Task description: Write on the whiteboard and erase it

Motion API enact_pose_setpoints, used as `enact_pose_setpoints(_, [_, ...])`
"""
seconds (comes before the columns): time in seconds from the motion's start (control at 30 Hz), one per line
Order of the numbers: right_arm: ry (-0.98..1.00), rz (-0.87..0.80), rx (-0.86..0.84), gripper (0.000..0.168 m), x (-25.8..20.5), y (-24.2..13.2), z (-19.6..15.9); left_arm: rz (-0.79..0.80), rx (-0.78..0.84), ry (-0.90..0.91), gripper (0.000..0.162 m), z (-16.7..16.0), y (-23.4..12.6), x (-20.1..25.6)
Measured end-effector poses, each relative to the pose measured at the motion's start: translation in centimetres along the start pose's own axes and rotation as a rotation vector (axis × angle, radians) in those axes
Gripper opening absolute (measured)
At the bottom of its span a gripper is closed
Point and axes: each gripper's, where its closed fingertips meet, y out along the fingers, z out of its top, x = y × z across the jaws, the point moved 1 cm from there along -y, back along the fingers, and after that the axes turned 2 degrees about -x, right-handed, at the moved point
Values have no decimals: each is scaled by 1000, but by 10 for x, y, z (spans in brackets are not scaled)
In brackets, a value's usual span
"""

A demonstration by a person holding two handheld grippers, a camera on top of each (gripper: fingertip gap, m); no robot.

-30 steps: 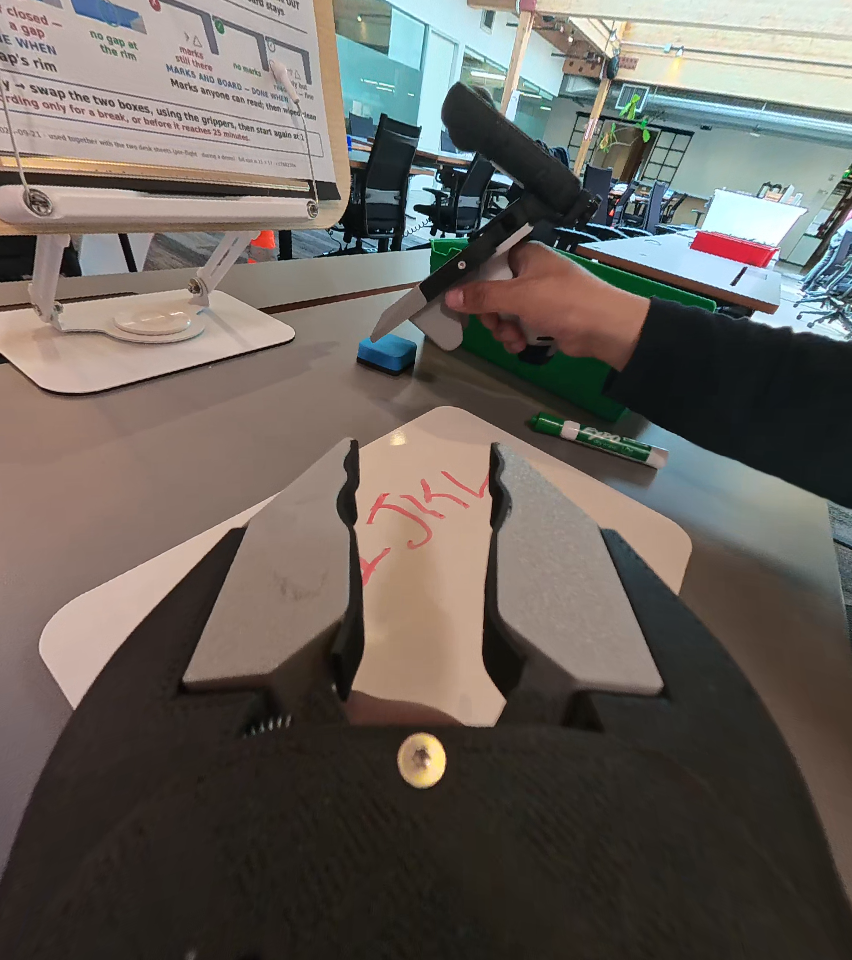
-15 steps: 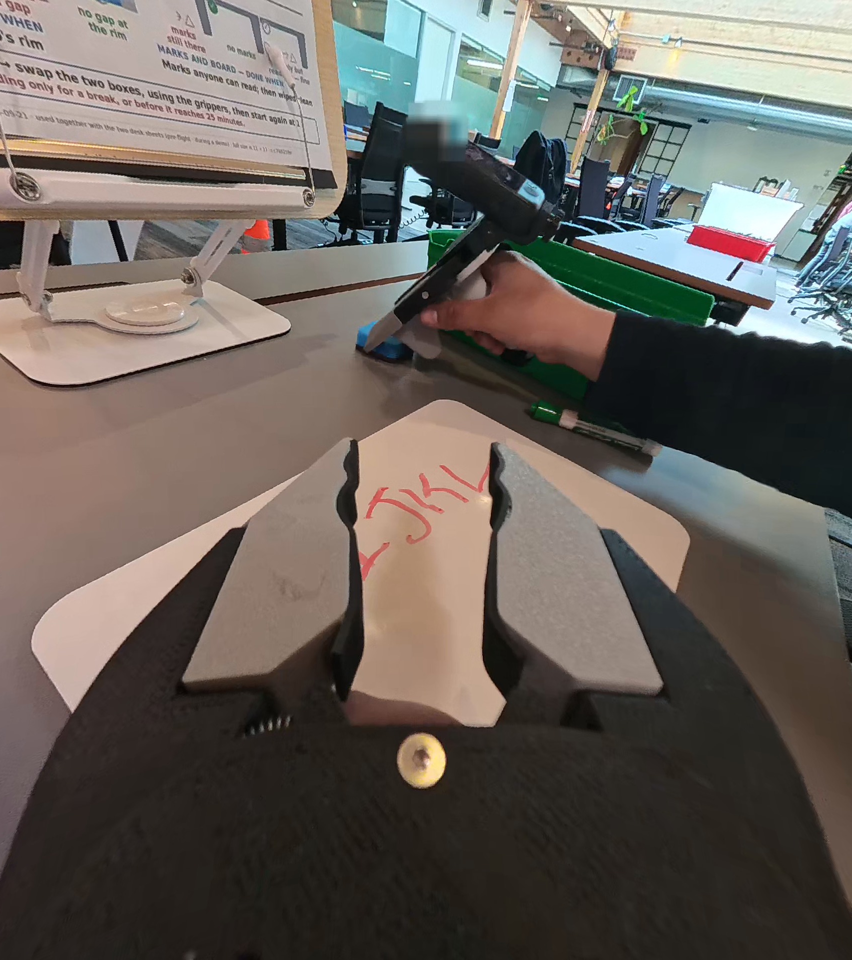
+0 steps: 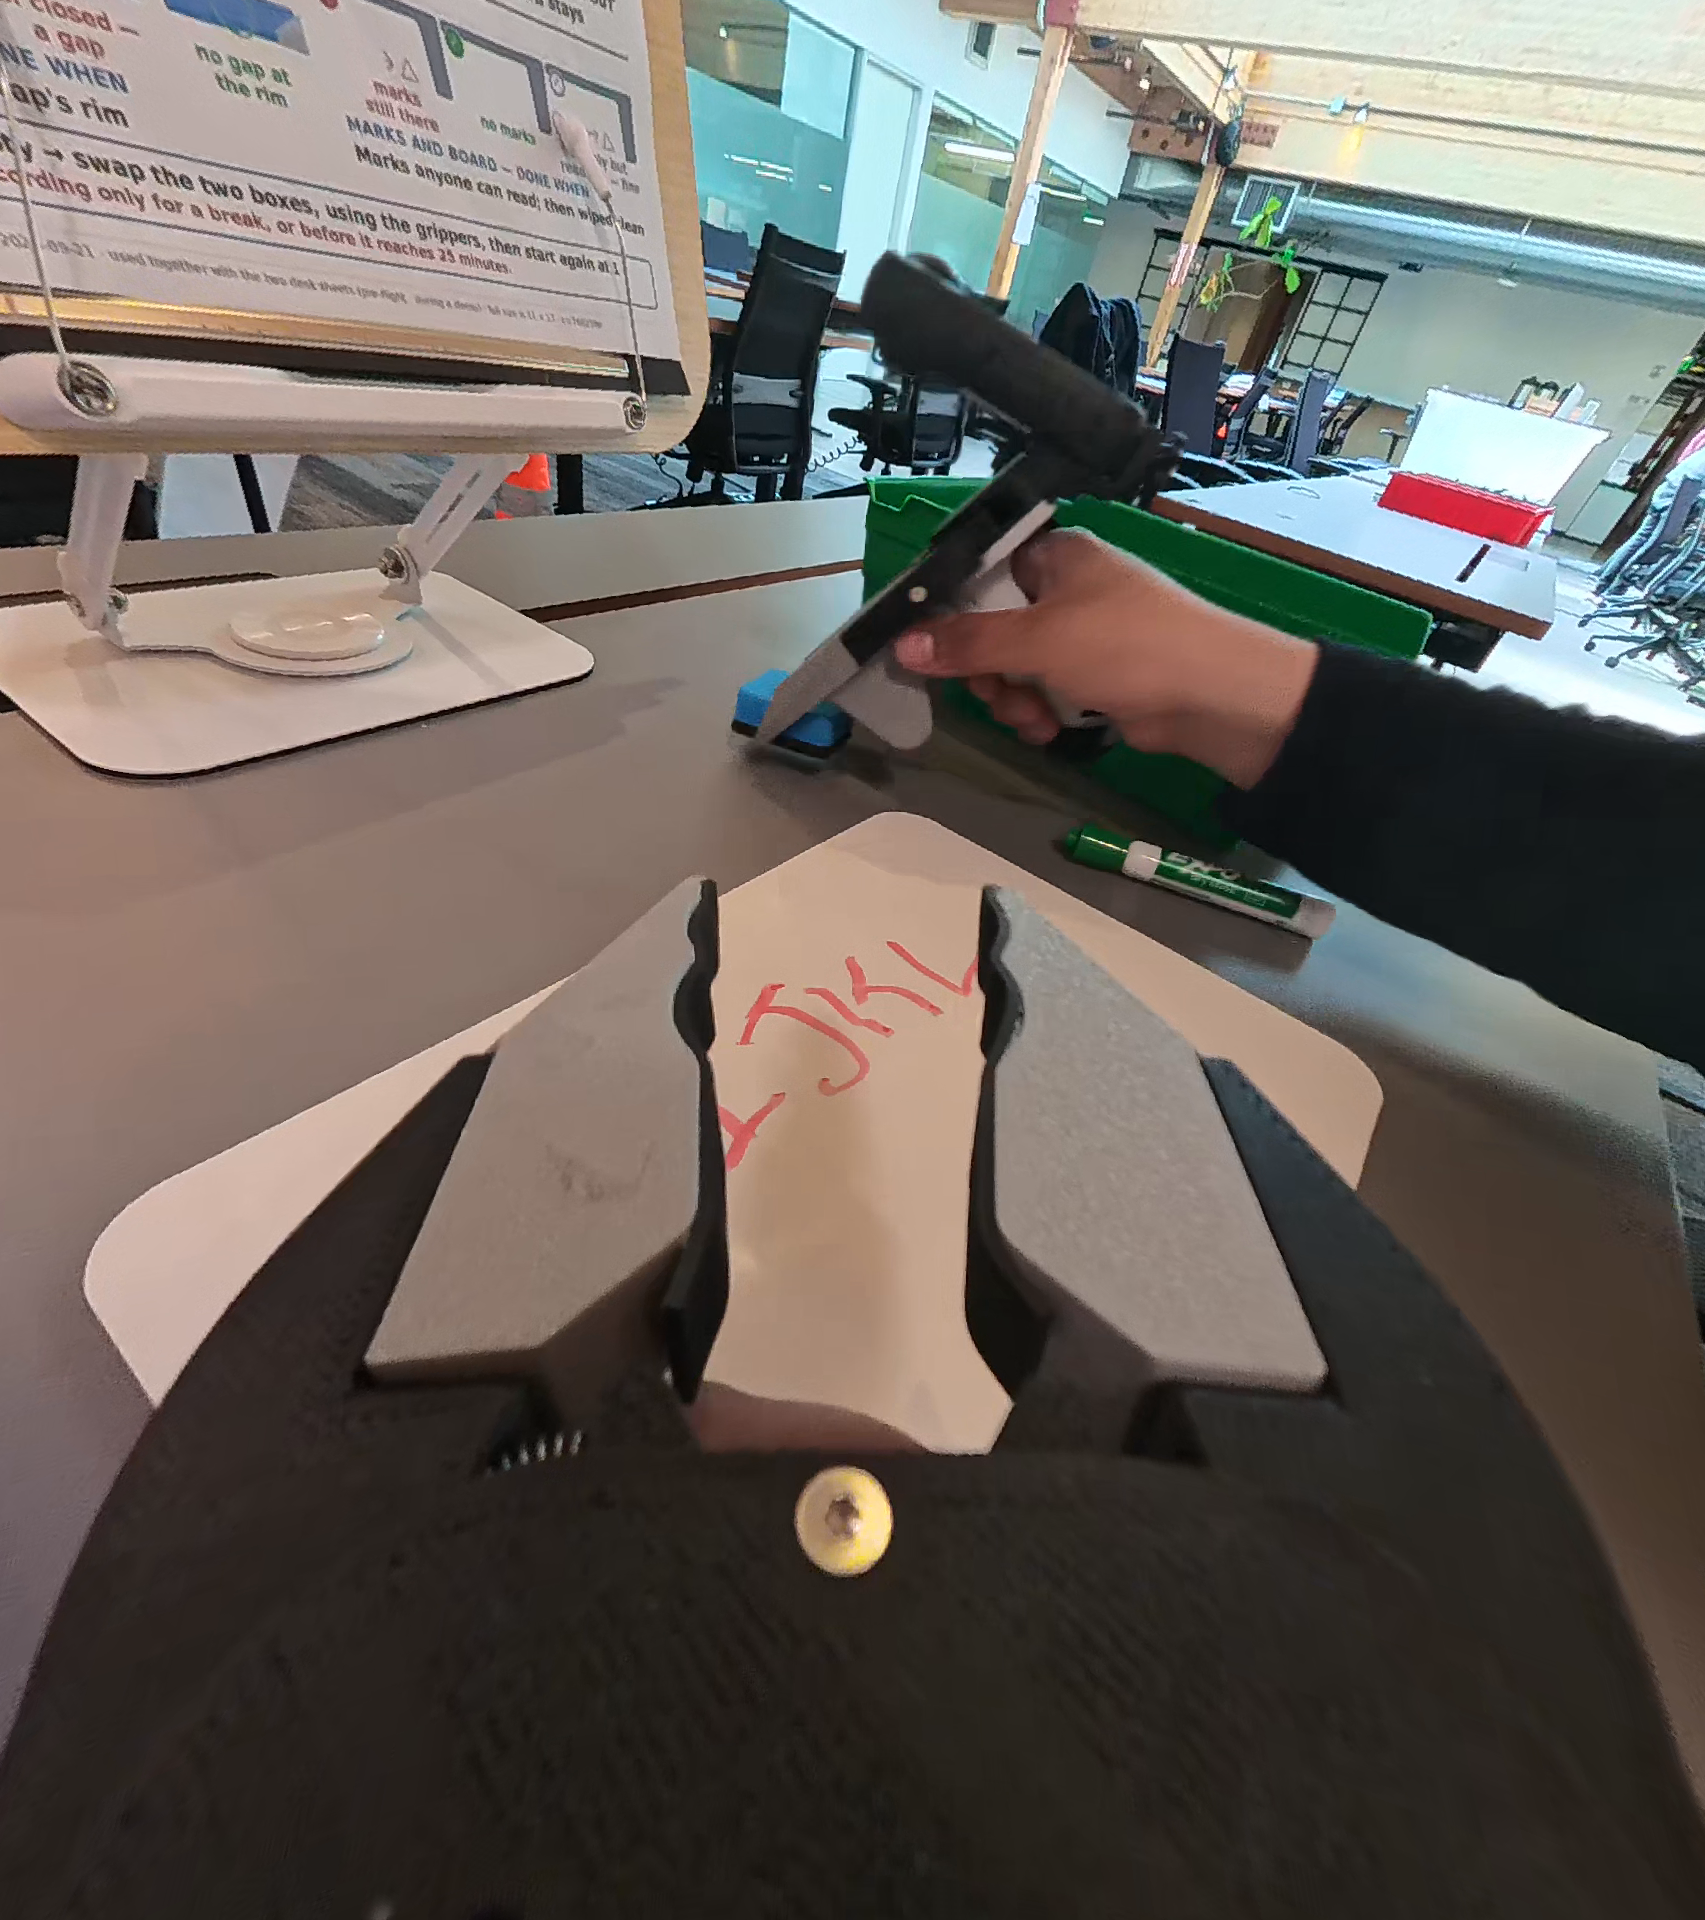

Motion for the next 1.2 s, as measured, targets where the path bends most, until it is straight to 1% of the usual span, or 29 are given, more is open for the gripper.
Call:
enact_pose_setpoints(0.07, [-64, 167, 14, 54, -44, -18, -6, 18, 3, 9, 47, 1, -1, -2])
enact_pose_setpoints(0.17, [-216, 353, 11, 54, -106, -53, -27, 54, -3, 12, 47, 1, -2, -9])
enact_pose_setpoints(0.23, [-289, 397, -7, 54, -132, -66, -45, 58, -2, 16, 41, 1, -3, -10])
enact_pose_setpoints(0.3, [-331, 397, -12, 54, -148, -66, -57, 74, -3, 30, 40, 1, -4, -12])
enact_pose_setpoints(0.4, [-367, 323, -54, 54, -148, -54, -70, 73, -24, 26, 41, -5, -2, -14])
enact_pose_setpoints(0.47, [-380, 319, -79, 54, -150, -49, -79, 77, -47, 36, 41, -10, 1, -15])
enact_pose_setpoints(0.57, [-420, 235, -78, 55, -143, -45, -85, 76, -71, 58, 41, -14, 3, -13])
enact_pose_setpoints(0.67, [-443, 201, -73, 60, -142, -48, -88, 72, -65, 65, 41, -13, 3, -11])
enact_pose_setpoints(0.8, [-457, 164, -27, 62, -139, -59, -82, 70, -58, 56, 41, -11, 2, -12])
enact_pose_setpoints(0.9, [-464, 163, -58, 60, -140, -55, -86, 61, -53, 50, 41, -10, 2, -10])
enact_pose_setpoints(0.93, [-474, 141, -78, 53, -137, -50, -89, 59, -55, 50, 41, -10, 3, -10])
enact_pose_setpoints(1.03, [-465, 145, -89, 52, -134, -48, -91, 64, -68, 55, 41, -13, 4, -11])
enact_pose_setpoints(1.13, [-456, 112, -103, 52, -121, -51, -94, 55, -81, 40, 41, -15, 5, -10])
enact_pose_setpoints(1.2, [-411, 108, -101, 51, -112, -51, -93, 40, -91, 34, 41, -17, 5, -8])
